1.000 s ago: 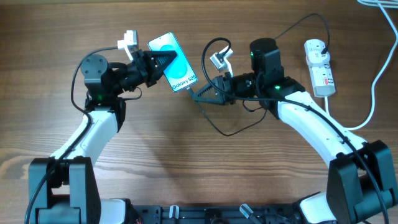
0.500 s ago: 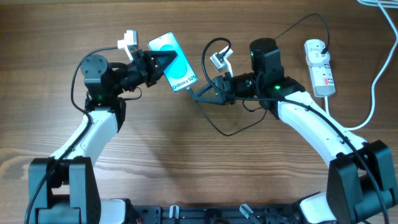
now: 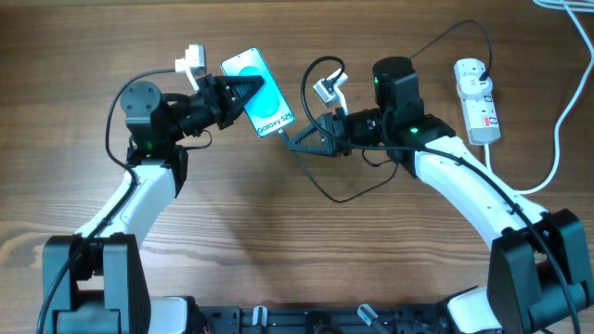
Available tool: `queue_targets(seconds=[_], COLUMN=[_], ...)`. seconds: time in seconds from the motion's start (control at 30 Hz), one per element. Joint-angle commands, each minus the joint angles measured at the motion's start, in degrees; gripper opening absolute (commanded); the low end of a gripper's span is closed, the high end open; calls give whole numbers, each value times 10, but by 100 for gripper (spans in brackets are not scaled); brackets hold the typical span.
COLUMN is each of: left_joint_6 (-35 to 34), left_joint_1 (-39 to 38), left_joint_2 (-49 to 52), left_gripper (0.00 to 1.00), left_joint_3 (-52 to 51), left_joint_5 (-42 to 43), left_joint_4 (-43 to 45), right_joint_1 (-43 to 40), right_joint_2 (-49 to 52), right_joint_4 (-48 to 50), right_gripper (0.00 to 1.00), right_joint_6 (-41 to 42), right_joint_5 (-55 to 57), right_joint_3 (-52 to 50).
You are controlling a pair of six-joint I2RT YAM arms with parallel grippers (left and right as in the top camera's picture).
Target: Plug charger to phone and switch on socket
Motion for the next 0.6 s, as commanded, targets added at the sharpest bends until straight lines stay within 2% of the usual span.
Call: queue_targets(seconds=[0.0, 0.57], left_joint_6=[13, 12], left_joint_1=[2, -14], left_joint_2=[-3, -3], left_gripper=[4, 4], left_joint_3=[6, 6], left_joint_5=[7, 19], left_joint_4=[6, 6], right_joint_1=[1, 1], right_joint_2=[-7, -7], right_joint_4=[1, 3], right_gripper=[5, 5], right_joint_6=[1, 2], right_joint_5=[-9, 21], right_joint_3=[0, 0])
